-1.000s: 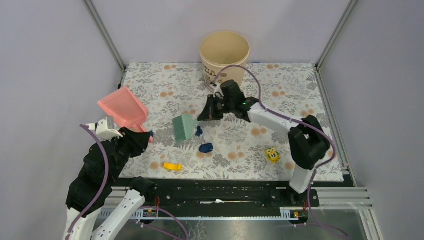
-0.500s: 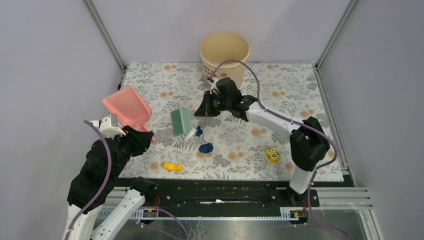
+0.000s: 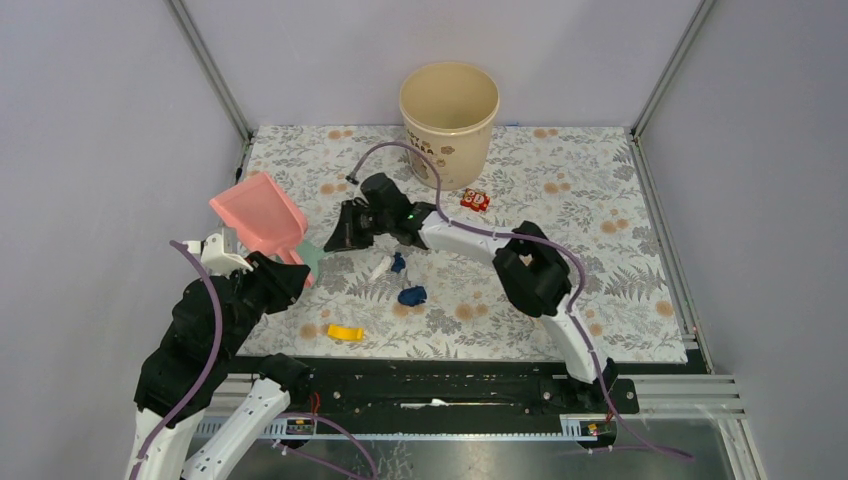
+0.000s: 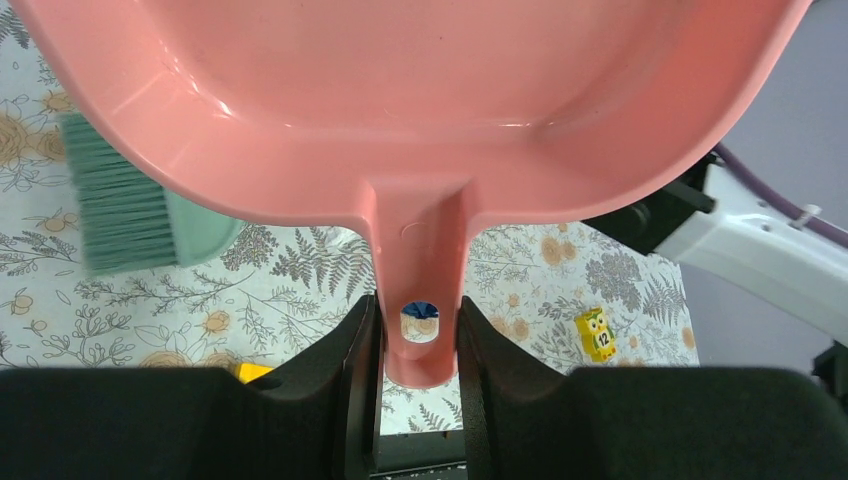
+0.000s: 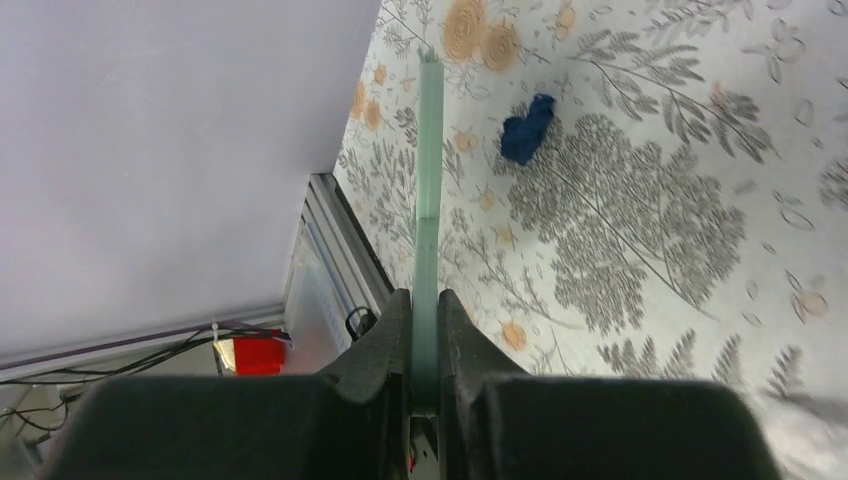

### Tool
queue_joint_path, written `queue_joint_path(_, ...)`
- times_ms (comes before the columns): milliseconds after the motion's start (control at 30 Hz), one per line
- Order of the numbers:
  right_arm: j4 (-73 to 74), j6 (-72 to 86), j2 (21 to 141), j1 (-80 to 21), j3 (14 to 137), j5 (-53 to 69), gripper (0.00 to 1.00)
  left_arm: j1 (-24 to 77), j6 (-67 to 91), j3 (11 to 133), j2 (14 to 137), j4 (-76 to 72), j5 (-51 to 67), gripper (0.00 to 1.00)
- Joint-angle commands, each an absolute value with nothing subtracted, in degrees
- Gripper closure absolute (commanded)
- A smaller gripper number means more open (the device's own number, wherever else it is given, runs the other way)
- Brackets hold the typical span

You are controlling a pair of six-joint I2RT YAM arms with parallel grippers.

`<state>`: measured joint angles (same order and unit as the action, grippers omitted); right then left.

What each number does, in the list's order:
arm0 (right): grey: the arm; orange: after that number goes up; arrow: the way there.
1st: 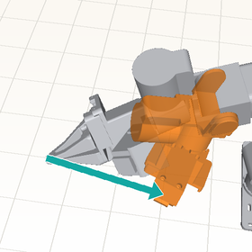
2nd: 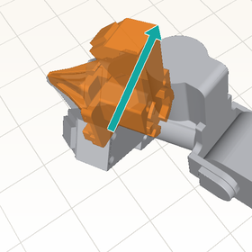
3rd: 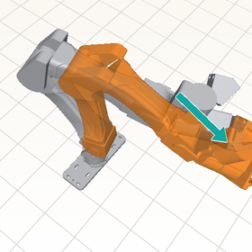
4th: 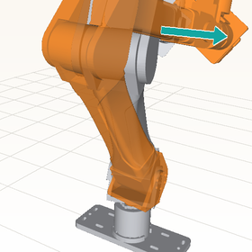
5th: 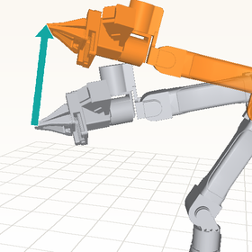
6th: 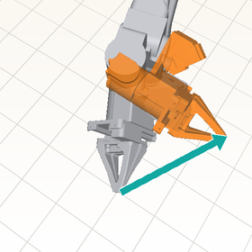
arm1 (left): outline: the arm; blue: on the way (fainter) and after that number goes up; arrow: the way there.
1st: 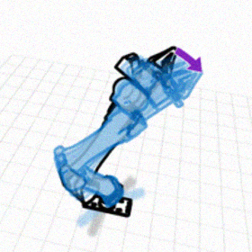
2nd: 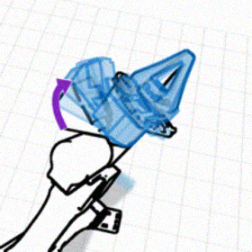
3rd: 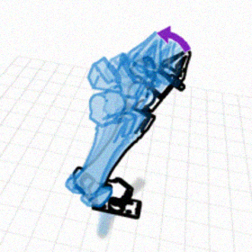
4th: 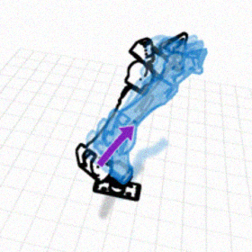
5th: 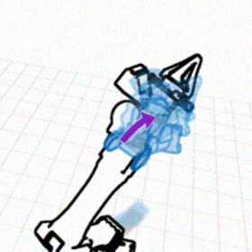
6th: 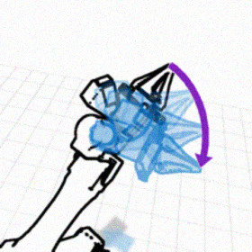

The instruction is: Sweep away the paper scraps from the table

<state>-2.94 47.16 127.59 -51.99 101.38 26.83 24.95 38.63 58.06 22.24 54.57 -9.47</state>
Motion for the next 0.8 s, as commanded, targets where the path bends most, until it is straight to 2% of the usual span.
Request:
queue_joint_path(0,-1.74,50.49,132.57,-53.06,111.29,21.07,1.0,24.78,38.98,58.54,22.35,52.91,-8.1,1.0)
queue_joint_path(167,9.18,49.26,136.53,-52.98,116.67,10.82,1.0,24.79,38.95,58.27,22.93,52.96,-7.41,1.0)
queue_joint_path(367,15.49,49.63,132.45,-52.53,111.91,8.98,1.0,24.77,38.99,58.18,23.32,52.77,-7.96,1.0)
queue_joint_path(567,20.69,45.66,119.38,-48.44,95.74,5.12,1.0,24.79,38.59,57.27,23.42,52.14,-7.34,1.0)
queue_joint_path(767,20.87,40.0,106.81,-41.14,73.03,3.8,1.0,24.78,38.64,57.62,23.07,52.2,-7.06,1.0)
